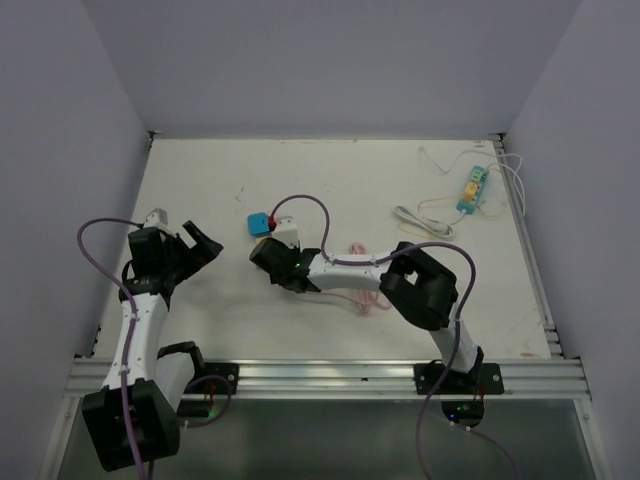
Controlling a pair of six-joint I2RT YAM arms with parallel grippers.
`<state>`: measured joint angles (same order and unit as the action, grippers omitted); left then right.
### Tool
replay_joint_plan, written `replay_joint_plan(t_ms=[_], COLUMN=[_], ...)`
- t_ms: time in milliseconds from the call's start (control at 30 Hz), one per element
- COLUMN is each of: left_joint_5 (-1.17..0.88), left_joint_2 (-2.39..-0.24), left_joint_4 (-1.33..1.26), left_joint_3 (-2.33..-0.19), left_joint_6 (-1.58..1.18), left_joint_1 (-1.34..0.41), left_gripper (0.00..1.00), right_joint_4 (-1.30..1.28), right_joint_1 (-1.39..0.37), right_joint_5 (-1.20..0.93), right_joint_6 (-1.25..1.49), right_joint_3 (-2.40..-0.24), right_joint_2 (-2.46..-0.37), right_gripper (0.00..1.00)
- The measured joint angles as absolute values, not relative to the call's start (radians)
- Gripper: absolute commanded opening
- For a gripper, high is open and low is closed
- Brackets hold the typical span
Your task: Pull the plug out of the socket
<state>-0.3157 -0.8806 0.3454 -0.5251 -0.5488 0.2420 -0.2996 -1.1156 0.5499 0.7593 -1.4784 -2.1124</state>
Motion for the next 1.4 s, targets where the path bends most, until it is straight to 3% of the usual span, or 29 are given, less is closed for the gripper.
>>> replay_joint_plan(t_ms=[200, 400, 667, 1000, 1400], left_joint_5=[-0.369, -0.466, -0.524, -0.467, -0.287], left_joint_2=[-0.896, -0.875, -0.825, -0.886, -1.071], left_joint_4=[0.336, 0.31, 0.253, 0.063, -0.066], left_joint_3=[-0.525, -0.485, -0.419, -0.34, -0.354], left_joint_6=[-0.546, -0.564, -0.69, -0.913, -1.091], left_joint_1=[0.242, 0.242, 0.143, -0.127, -0.376], left_gripper=[1.0, 1.0, 1.0, 1.0, 1.0], right_joint_4=[-0.228, -0.156, -0.007, 0.227, 0.375], right_joint_1=[-1.07, -1.024, -0.989, -0.934, -0.9], right_joint_5=[0.493, 0.432, 0.331, 0.17, 0.096], right_joint_6=[0.746, 0.704, 0.661, 0.676, 0.708], right_joint_3=[-1.311, -1.167, -0.99, -0.78, -0.696], right_joint_2=[-1.99, -1.885, -1.784, -1.703, -1.697], right_gripper=[0.26, 0.22, 0.0, 0.0, 0.0])
